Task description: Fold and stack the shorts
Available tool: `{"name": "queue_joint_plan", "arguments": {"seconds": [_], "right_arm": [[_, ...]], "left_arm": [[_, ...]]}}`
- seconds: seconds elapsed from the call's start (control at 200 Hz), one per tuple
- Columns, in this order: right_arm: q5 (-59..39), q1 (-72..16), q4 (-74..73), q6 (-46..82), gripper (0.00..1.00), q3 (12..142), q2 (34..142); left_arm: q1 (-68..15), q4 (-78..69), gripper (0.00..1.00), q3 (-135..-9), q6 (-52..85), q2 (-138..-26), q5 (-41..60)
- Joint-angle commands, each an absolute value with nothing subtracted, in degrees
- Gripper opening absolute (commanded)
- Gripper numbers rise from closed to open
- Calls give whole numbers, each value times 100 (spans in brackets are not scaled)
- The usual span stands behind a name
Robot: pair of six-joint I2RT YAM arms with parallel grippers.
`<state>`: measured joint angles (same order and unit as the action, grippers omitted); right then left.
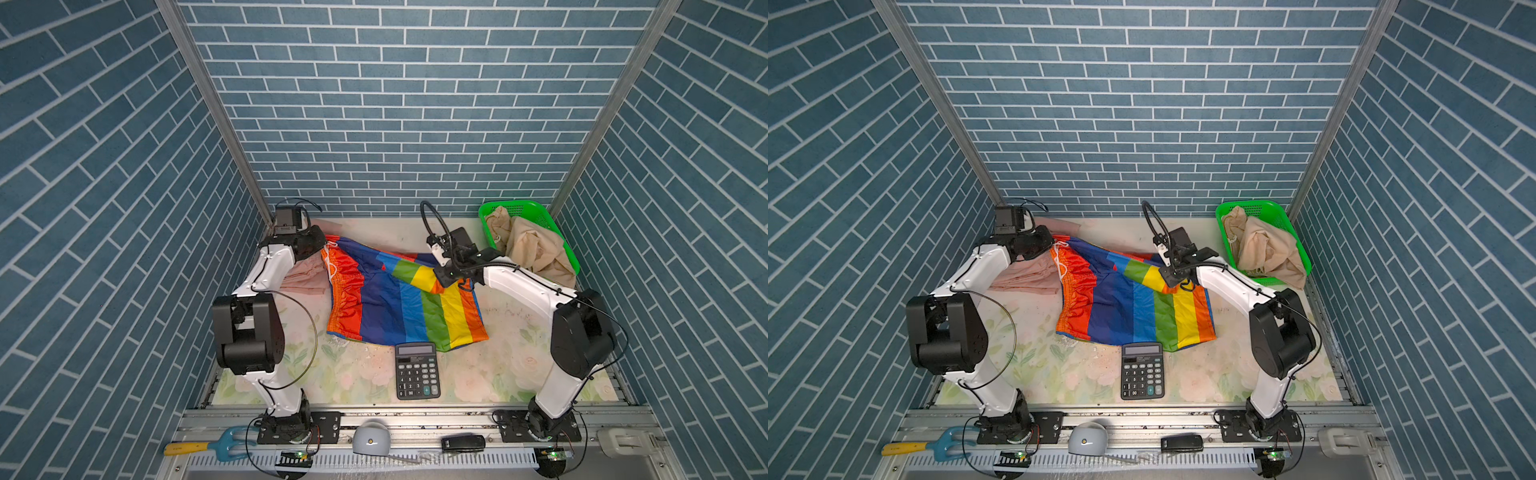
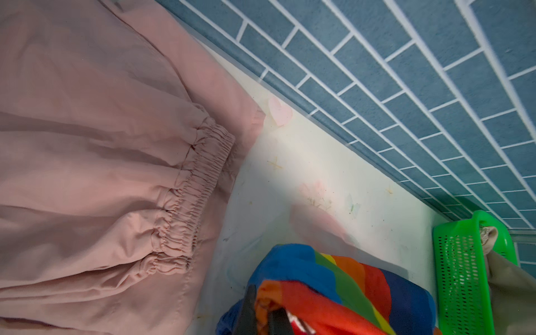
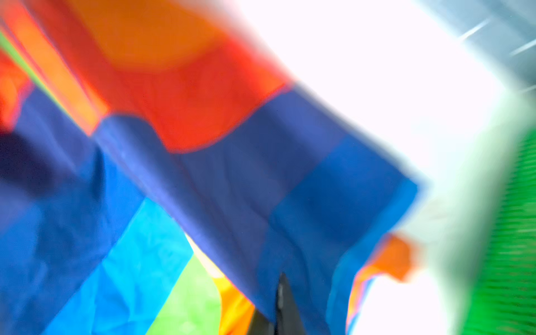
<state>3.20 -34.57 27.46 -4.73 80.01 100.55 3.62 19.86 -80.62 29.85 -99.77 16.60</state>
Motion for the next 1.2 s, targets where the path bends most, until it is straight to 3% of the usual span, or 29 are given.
{"name": "queue_joint_plan", "arguments": {"seconds": [0.0, 0.165, 0.45, 0.895, 1.06, 1.195], "right_arm": [[658, -3184, 3124, -352, 0, 8629, 9791], [1093, -2839, 3347, -458, 0, 9863, 9966], [980, -2432, 3339, -576, 0, 11214, 9691], [157, -2017, 2930, -465, 0, 12476, 8001], [-15, -1711, 3124, -466, 0, 13514, 8290], [-295, -1140, 3450, -238, 0, 14489, 9151]], "left_arm": [[426, 1944, 0, -8346, 3093, -9989, 1703], [422, 1991, 0, -8677, 3164, -9984, 1914], [383, 1815, 0, -9124, 3320, -9504, 2217], [91, 1744, 0, -10891, 3388, -8261, 2242], [90, 1872, 0, -11650, 3491, -8096, 2143], [105, 2263, 0, -12334, 3293, -8400, 1880]]}}
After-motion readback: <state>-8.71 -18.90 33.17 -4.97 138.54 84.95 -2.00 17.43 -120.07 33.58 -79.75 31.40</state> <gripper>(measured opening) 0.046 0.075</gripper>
